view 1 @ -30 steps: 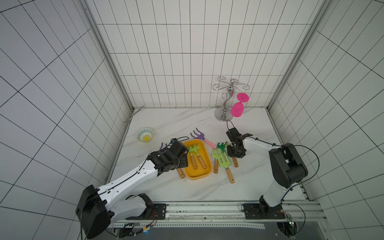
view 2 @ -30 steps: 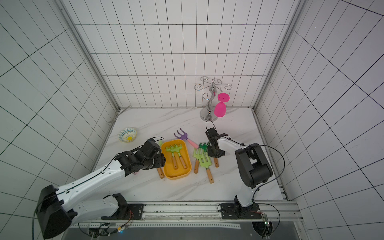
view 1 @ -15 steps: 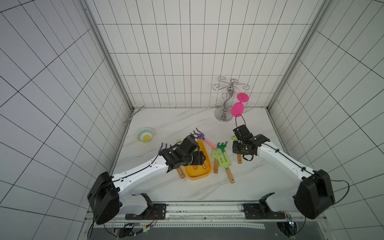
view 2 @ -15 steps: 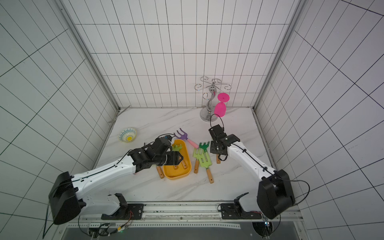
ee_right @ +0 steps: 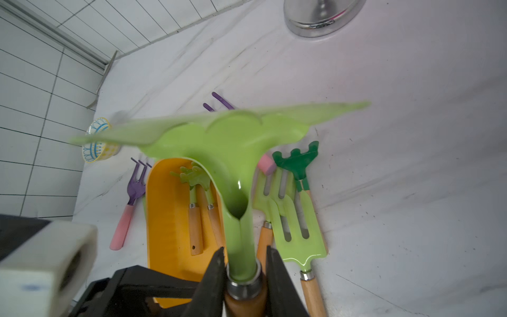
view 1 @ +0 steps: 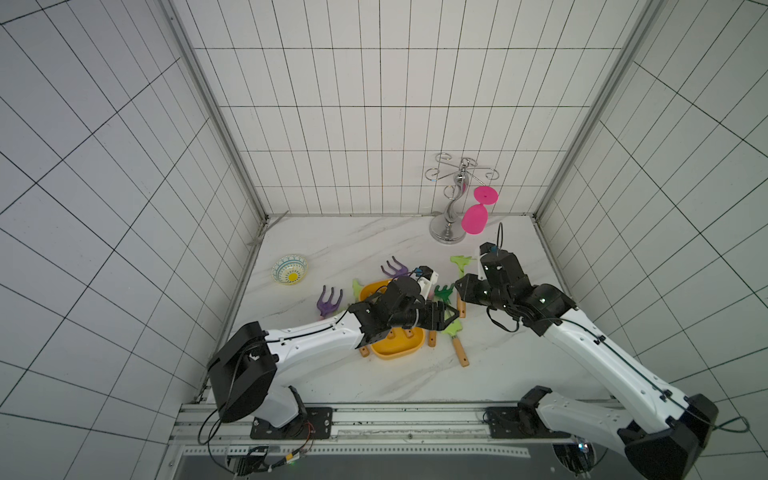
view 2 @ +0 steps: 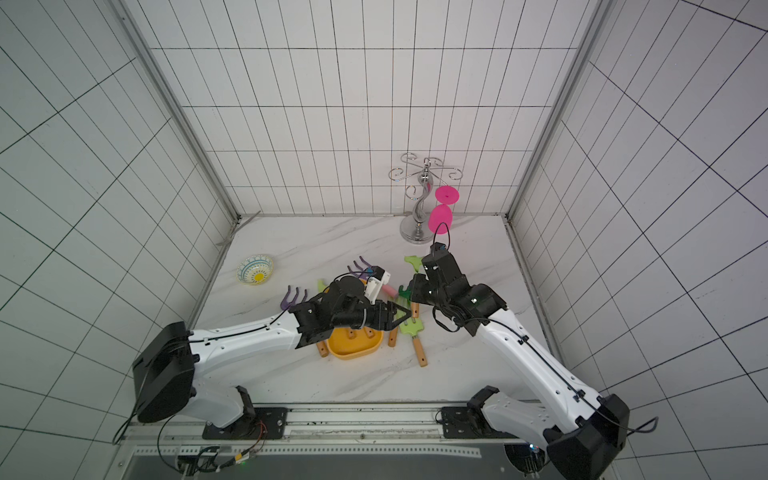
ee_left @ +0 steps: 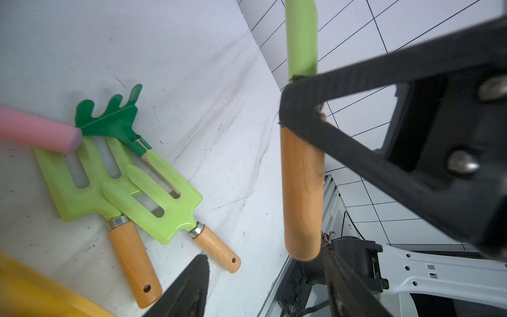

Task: Put the rake into the storage box
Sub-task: Pick up the rake at the center of the board.

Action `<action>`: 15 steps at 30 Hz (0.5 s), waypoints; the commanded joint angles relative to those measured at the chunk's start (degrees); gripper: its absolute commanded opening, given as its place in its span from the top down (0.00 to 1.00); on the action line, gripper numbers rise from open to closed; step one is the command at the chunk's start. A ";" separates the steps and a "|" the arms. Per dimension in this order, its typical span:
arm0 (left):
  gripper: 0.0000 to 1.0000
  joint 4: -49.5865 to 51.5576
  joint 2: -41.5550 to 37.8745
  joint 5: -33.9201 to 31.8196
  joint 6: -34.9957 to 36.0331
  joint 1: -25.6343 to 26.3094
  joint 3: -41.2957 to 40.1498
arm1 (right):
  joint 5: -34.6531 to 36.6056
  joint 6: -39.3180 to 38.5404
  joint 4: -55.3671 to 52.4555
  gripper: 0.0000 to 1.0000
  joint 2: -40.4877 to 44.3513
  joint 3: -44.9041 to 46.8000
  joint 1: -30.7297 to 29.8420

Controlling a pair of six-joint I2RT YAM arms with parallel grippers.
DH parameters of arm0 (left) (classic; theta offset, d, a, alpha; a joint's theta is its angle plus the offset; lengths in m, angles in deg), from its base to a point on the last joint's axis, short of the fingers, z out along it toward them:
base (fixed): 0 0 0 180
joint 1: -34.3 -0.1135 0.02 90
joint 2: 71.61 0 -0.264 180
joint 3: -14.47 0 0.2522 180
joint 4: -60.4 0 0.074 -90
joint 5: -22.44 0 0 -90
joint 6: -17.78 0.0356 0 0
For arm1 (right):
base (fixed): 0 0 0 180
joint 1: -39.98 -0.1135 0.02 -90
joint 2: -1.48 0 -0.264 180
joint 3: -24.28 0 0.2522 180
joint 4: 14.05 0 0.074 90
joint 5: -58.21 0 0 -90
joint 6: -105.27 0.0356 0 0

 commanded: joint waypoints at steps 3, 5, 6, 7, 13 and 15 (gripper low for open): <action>0.33 -3.80 1.15 1.26 0.78 0.82 2.17 | -3.96 -0.69 6.27 0.89 2.07 2.19 -2.19; 0.33 -4.13 1.22 1.34 1.11 0.82 2.22 | -3.63 -0.78 6.66 0.89 2.40 2.31 -2.86; 0.33 -4.07 1.34 1.07 1.08 0.83 2.25 | -3.44 -0.88 6.75 0.90 2.45 2.34 -3.06; 0.35 -3.80 1.39 0.91 1.13 0.79 2.47 | -2.75 -0.98 6.74 0.90 2.54 2.33 -3.28; 0.55 -3.45 0.72 -0.93 0.77 0.44 2.10 | -2.38 -0.64 6.38 0.90 1.93 3.11 -3.94; 0.70 -3.00 0.30 -1.34 0.69 0.20 1.92 | -2.23 -0.37 6.31 0.90 1.60 3.50 -4.21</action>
